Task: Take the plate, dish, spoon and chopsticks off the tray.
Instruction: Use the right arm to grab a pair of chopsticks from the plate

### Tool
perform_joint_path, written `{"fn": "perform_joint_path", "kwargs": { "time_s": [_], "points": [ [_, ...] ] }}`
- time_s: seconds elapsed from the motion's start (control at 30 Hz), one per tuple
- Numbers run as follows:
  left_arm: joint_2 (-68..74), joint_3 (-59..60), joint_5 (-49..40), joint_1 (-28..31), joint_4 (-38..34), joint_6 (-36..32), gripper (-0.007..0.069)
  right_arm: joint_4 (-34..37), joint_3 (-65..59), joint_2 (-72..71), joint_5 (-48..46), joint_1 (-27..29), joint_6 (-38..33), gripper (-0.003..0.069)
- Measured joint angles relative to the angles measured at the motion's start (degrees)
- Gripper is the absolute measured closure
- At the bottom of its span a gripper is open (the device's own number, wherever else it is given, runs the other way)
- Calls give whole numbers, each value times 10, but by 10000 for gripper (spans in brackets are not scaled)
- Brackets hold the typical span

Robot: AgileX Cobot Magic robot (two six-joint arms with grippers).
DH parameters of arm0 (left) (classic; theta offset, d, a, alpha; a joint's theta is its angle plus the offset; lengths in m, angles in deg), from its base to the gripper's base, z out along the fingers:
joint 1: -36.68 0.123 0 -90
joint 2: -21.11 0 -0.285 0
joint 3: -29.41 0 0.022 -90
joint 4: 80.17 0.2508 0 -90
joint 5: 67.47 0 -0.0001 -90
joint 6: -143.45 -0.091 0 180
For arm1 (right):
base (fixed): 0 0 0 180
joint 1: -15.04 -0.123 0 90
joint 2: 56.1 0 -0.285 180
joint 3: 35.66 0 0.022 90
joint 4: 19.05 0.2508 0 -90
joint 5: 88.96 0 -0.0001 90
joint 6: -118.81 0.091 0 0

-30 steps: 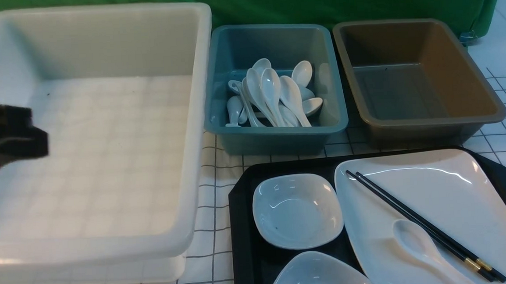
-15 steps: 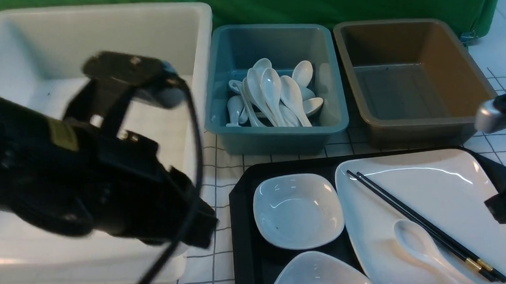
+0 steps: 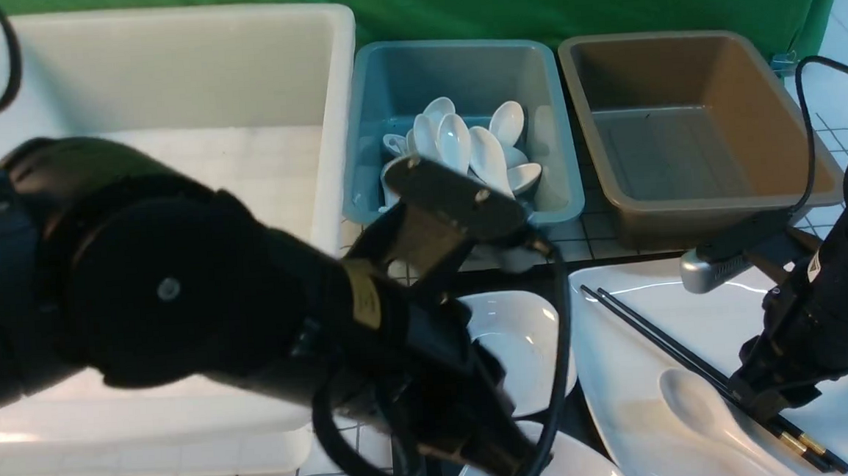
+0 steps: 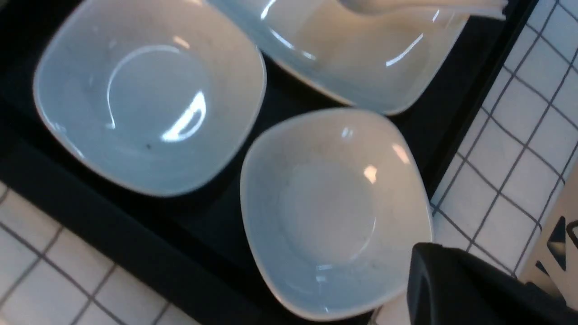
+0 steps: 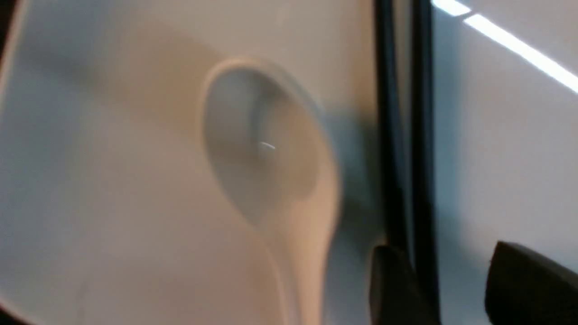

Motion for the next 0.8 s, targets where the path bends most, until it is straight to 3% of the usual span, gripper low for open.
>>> {"fn": "perform_joint_path", "kwargs": {
  "time_s": [0.13, 0.47, 0.67, 0.8],
  "points": [
    [7, -13, 53, 0, 9, -8, 628, -8, 0, 13, 15, 0, 13, 347],
    [33, -16, 62, 0, 22, 2, 628, 4, 0, 28, 8, -2, 33, 342],
    [37, -16, 62, 0, 22, 3, 627, 4, 0, 39, 12, -2, 33, 267],
    [37, -16, 63, 0, 22, 3, 627, 4, 1, 55, 15, -2, 33, 268]
  ]
}}
